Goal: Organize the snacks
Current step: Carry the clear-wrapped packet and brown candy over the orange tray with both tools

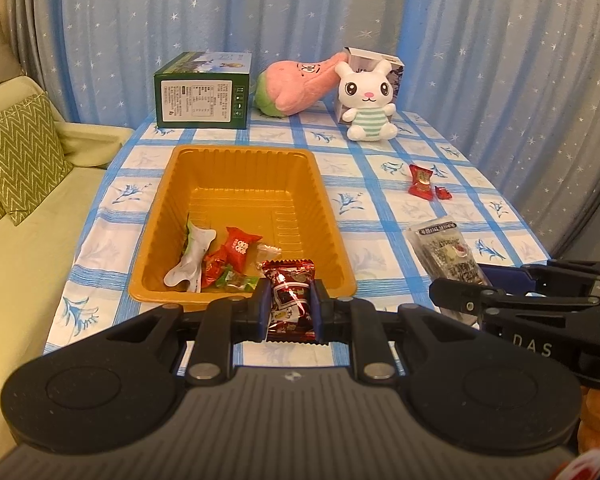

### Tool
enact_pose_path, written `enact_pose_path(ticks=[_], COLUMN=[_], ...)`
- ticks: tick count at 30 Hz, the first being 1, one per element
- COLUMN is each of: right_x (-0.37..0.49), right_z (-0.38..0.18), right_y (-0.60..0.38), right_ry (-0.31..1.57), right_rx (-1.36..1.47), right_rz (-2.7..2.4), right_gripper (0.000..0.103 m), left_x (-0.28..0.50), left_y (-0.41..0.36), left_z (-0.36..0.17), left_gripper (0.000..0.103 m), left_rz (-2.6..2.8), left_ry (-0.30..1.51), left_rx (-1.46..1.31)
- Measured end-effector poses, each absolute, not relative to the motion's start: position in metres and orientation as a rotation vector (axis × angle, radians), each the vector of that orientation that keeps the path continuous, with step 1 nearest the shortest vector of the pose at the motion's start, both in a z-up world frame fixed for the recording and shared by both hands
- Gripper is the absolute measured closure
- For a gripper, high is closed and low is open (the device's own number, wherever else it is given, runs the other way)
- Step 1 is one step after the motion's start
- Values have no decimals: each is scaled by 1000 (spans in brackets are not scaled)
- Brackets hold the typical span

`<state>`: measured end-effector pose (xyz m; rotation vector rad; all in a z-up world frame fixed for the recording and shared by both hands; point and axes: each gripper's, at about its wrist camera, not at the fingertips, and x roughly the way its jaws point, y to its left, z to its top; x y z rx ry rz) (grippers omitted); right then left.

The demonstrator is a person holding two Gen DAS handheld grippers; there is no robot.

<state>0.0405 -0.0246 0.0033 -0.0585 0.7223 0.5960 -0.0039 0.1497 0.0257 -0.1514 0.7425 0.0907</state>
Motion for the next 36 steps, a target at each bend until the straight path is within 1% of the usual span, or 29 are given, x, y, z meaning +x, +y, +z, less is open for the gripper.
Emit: enact_pose_path(ticks=[14,36], right_x=[62,113], right_z=[-4,-19], right_y=[7,50], right_ry=[735,766], right_rx=[-62,-54], right_rz=[637,668], right_gripper=[66,66], left_x=[12,60], left_y=[170,204], left_z=[15,3], left_gripper=[85,85], left_rz=[105,107], left_ry=[769,789], left_rx=[-160,-148])
